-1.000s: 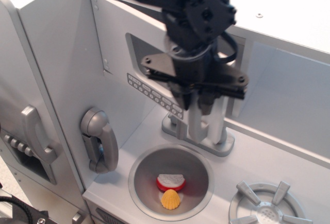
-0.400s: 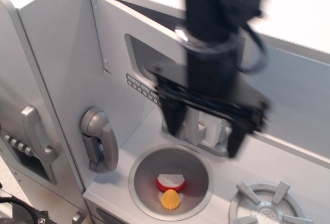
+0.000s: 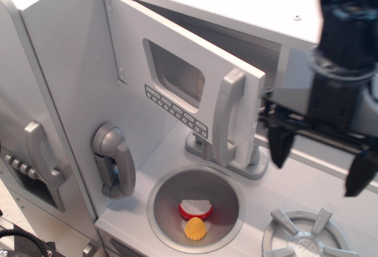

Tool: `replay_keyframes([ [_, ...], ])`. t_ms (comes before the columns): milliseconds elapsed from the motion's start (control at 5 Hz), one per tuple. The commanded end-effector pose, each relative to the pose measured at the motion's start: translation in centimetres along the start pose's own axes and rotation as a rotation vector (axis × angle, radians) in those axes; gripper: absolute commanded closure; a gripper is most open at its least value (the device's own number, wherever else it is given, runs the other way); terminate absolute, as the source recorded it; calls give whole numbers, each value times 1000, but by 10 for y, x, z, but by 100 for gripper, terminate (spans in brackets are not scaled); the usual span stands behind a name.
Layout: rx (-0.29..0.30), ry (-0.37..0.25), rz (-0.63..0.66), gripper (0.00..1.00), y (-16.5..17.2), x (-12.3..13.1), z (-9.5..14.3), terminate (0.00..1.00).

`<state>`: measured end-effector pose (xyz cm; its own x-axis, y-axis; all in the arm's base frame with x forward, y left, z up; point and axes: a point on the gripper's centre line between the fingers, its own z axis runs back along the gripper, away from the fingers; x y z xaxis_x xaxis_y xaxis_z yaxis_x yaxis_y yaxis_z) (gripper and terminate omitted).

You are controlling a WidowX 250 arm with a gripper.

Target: Open microwave

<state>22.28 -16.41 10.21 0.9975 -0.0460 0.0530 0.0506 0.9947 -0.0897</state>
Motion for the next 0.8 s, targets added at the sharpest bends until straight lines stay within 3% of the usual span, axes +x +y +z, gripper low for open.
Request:
replay_keyframes([
  [0,-45,-91,137,0,14,71,34,0],
  [200,-22,-80,198,0,39,86,35,0],
  [600,9,-139,177,0,79,68,41,0],
])
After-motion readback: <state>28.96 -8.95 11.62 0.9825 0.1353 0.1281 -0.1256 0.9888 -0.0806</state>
